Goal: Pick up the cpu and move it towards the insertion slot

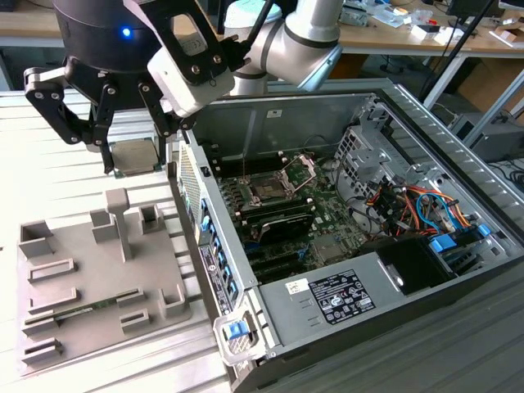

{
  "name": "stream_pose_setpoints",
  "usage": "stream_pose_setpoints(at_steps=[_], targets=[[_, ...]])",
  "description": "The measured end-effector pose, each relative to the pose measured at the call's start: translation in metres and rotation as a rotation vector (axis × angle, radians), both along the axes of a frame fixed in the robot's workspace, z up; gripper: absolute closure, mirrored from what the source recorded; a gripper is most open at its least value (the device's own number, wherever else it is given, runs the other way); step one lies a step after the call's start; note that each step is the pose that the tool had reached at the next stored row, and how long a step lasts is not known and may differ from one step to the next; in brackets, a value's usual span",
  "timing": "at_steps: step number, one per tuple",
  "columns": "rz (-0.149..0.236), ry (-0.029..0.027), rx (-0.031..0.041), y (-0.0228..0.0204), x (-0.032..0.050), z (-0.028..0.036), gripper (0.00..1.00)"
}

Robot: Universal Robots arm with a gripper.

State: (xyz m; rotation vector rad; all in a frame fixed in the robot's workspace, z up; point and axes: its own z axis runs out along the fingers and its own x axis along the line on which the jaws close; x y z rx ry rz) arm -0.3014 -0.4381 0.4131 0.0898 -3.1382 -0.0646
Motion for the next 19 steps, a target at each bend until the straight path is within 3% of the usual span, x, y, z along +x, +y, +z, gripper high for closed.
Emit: stream_pose_setpoints(at_steps=[19], targets=[[0.0, 0.0001, -0.0001, 0.0, 0.0198, 0.0, 0.45]])
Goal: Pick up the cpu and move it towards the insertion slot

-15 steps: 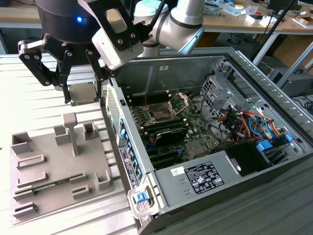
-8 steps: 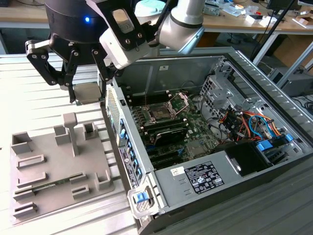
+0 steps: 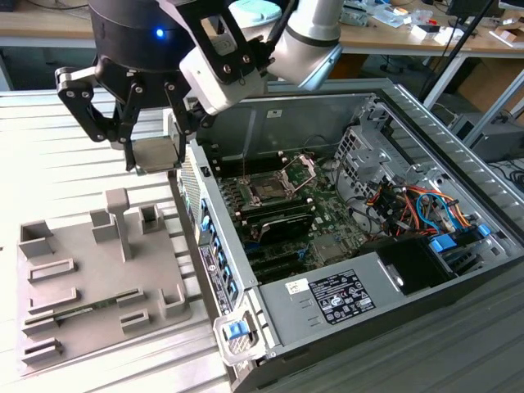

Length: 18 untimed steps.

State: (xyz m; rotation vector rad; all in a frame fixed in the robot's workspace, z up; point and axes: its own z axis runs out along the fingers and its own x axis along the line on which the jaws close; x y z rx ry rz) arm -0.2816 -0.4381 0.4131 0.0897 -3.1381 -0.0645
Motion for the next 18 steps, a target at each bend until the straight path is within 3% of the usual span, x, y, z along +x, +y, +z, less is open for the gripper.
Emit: stream_pose_setpoints(at_steps=[18], targets=[[0.0, 0.0, 0.0, 0.0, 0.026, 0.0, 0.45]])
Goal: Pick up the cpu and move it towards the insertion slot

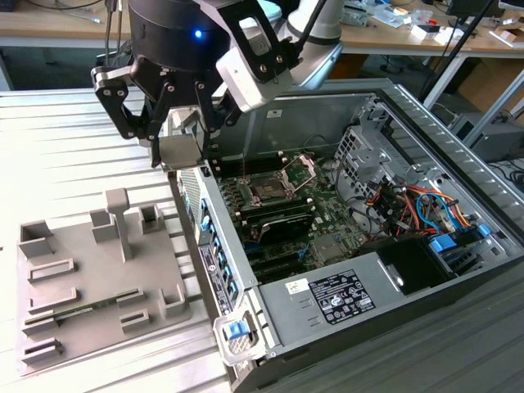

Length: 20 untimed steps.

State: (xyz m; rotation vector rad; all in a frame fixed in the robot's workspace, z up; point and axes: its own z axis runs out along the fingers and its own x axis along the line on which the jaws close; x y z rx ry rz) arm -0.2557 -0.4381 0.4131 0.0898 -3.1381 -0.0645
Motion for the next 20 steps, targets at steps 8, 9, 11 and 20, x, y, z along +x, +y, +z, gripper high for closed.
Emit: stream_pose_setpoints(at_steps=[8, 9, 11, 20], targets=[[0.0, -0.0001, 0.0001, 0.0, 0.0116, -0.0001, 0.45], [0.0, 0.0, 0.0, 0.0, 0.0128, 0.0, 0.45], [0.0, 0.0, 0.0, 0.0, 0.0148, 0.0, 0.45], [0.0, -0.0001, 0.0001, 0.0, 0.02, -0.0001, 0.45]])
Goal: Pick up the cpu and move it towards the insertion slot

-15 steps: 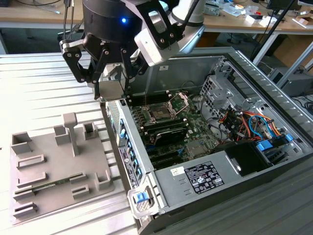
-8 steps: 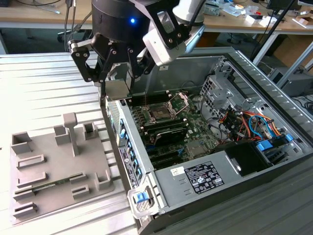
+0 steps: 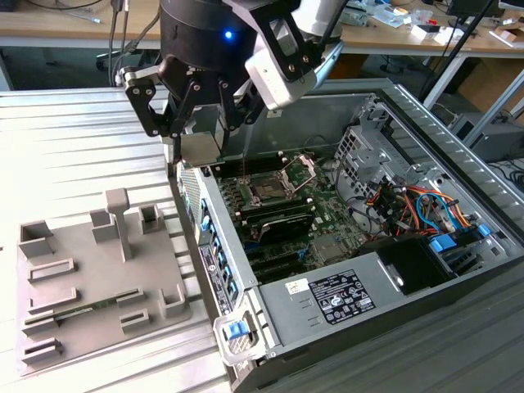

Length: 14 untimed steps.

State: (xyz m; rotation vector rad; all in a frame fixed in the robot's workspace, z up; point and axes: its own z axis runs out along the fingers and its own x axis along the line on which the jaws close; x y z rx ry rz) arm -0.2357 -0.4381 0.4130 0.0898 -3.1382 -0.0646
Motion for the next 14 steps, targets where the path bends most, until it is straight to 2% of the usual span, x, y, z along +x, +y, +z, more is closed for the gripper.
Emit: stream_pose_setpoints(at_steps=[14], targets=[[0.0, 0.0001, -0.0001, 0.0, 0.0078, -0.0002, 0.45]])
